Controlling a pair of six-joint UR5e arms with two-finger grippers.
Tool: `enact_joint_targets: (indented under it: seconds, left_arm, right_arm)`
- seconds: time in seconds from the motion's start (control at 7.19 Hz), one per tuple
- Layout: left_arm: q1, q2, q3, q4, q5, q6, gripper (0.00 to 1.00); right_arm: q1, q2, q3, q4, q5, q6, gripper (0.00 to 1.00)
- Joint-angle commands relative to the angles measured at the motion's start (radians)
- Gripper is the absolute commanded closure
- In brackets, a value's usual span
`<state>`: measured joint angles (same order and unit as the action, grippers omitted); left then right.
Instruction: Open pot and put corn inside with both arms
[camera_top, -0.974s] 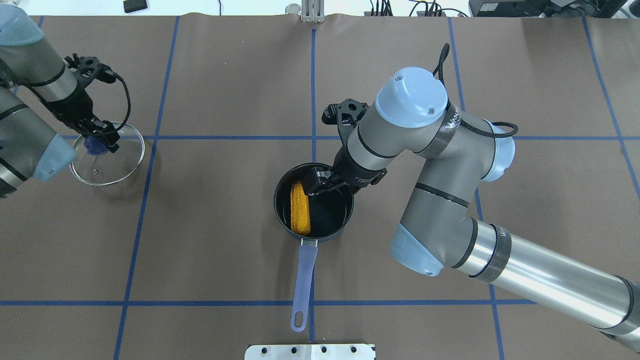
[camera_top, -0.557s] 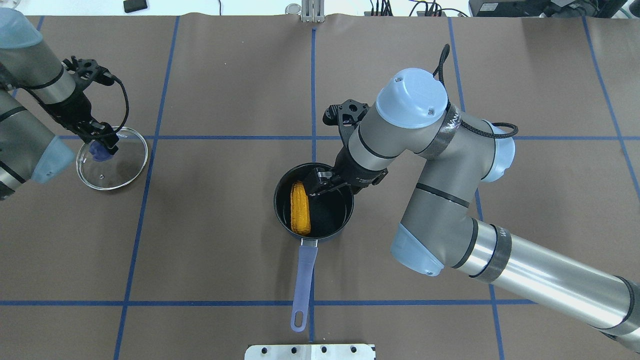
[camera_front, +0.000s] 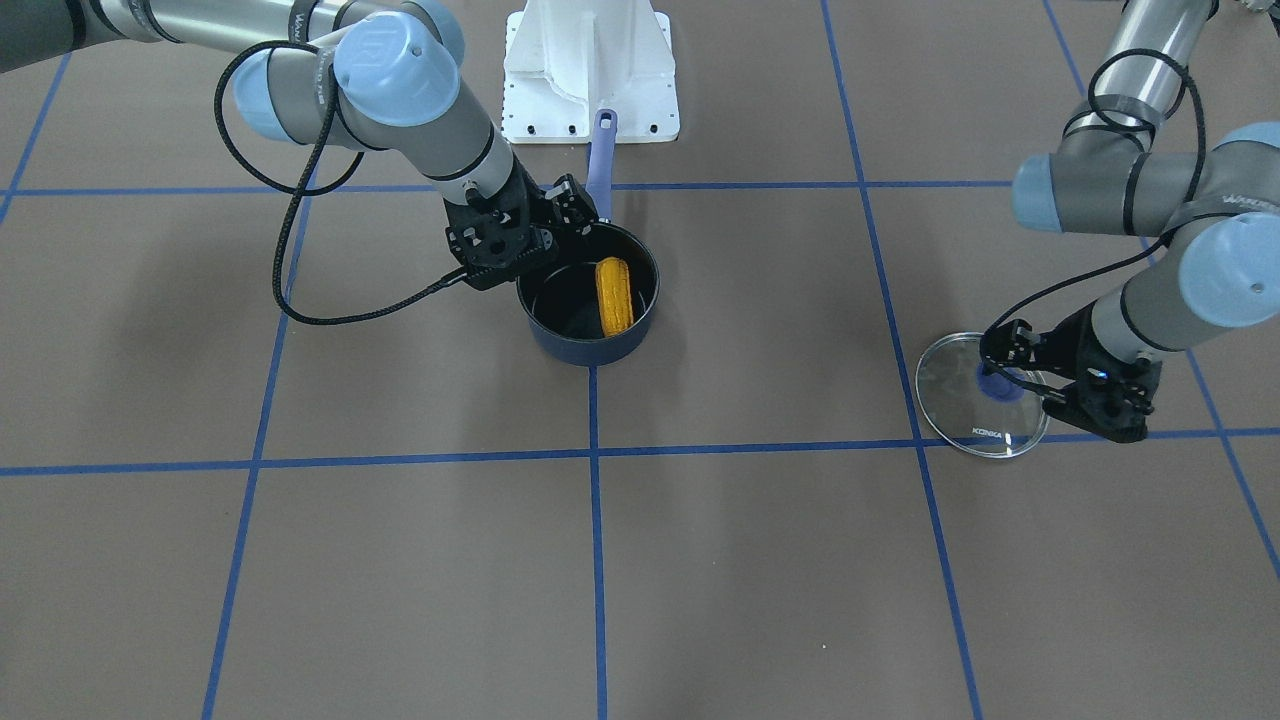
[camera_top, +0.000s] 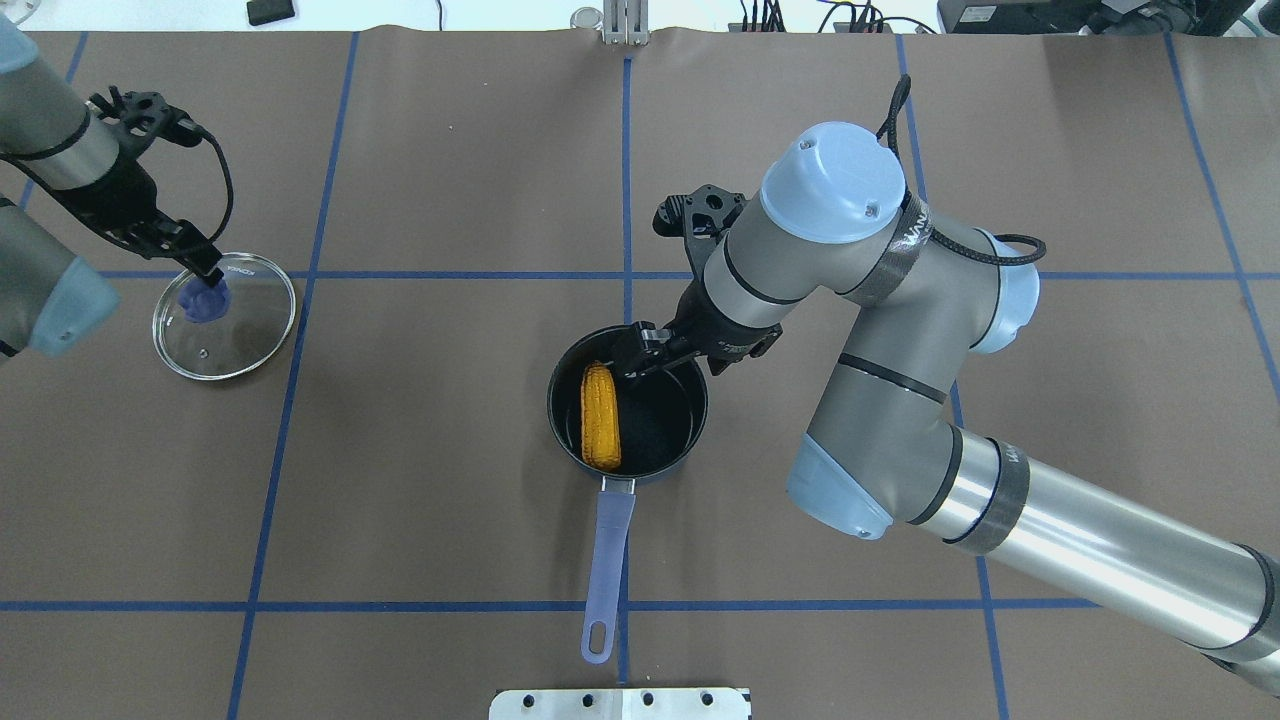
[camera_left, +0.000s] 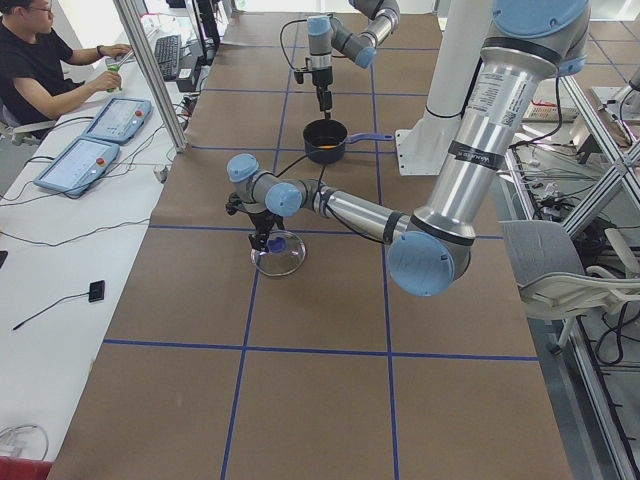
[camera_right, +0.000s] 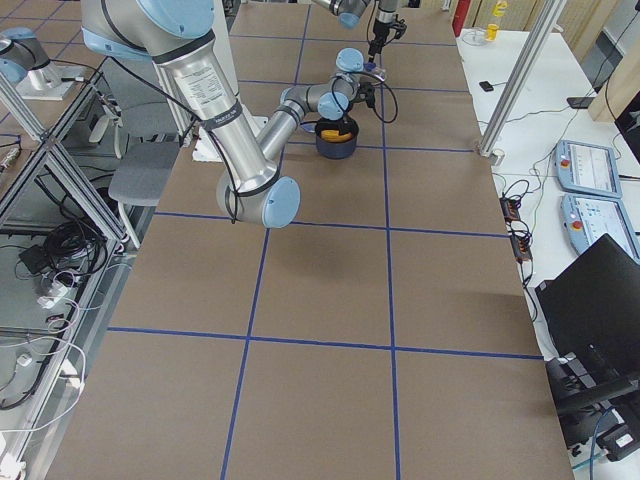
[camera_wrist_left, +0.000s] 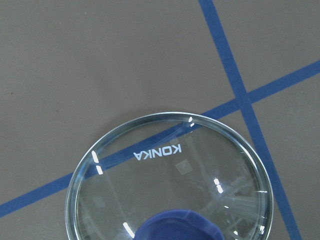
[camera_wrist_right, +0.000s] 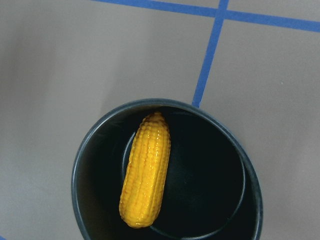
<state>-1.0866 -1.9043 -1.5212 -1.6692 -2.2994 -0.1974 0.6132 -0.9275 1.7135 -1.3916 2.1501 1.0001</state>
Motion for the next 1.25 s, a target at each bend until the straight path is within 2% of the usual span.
enact_joint_targets:
  seconds: [0.0,0.14,0.42,0.56,0.7,0.97,1.11]
  left_arm:
    - [-0.155,0.086,-0.071,0.000,0.008,0.060,0.02]
    - [-0.241,0.137,-0.073,0.002,0.008,0.188,0.01]
    - [-0.344,0.229,-0.079,-0.004,0.006,0.211,0.01]
    - [-0.361,0.266,-0.109,-0.009,0.003,0.216,0.01]
    - [-0.368,0.298,-0.146,-0.007,-0.002,0.216,0.01]
    - [-0.368,0.306,-0.160,-0.006,-0.002,0.216,0.01]
    - [-0.368,0.306,-0.160,-0.007,-0.002,0.216,0.01]
  right_arm:
    - [0.069,-0.017,0.008,-0.006,-0.001,0.002,0.00]
    - [0.089,-0.031,0.011,-0.004,-0.003,0.000,0.00]
    - [0.106,-0.042,0.024,0.006,-0.018,0.003,0.00]
    - [0.117,-0.065,0.046,0.006,-0.104,0.003,0.00]
    - [0.117,-0.082,0.048,0.005,-0.140,-0.001,0.00]
    - [0.175,-0.150,0.063,-0.004,-0.119,-0.002,0.00]
    - [0.265,-0.213,0.070,-0.006,-0.034,-0.020,0.00]
